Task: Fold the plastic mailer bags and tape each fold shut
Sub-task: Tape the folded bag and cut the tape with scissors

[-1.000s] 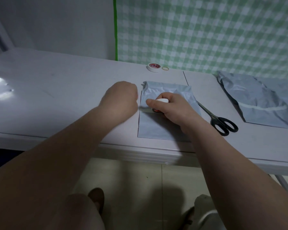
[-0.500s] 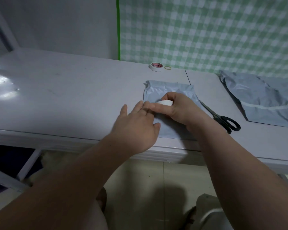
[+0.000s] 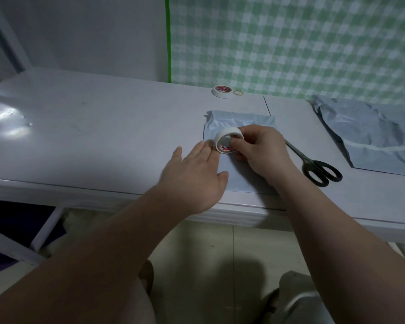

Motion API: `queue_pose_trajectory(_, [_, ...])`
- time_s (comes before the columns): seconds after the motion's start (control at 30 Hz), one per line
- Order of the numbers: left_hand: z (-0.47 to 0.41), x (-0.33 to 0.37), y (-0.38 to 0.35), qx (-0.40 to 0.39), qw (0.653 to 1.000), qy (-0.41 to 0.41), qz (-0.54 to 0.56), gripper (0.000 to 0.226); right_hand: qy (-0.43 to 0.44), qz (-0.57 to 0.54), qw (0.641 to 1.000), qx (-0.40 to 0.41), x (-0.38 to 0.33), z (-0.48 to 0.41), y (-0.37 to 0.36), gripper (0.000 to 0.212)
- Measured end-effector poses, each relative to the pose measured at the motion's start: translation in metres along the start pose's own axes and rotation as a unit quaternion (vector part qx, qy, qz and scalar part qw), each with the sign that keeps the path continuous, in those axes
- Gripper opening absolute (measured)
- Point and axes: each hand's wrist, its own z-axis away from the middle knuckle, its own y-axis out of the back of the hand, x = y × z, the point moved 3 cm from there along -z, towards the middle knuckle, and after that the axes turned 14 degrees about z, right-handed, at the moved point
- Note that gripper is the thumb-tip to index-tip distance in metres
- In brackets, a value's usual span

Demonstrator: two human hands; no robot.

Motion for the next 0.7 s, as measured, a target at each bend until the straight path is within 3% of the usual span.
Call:
queue_pose_trajectory(0.17, [0.001, 0.003, 0.003, -0.022, 0.999, 0.012, -0.025, 0.062, 0.053, 0.132, 0.988, 0.052, -0.004, 0.003, 0.005, 0.019])
queue_pose_trajectory(0.7, [0.003, 0.004, 0.006, -0.038, 0.999, 0.017, -0.024, 0.061, 0.085, 0.314, 0.942, 0.087, -0.002, 0.008, 0.023, 0.029])
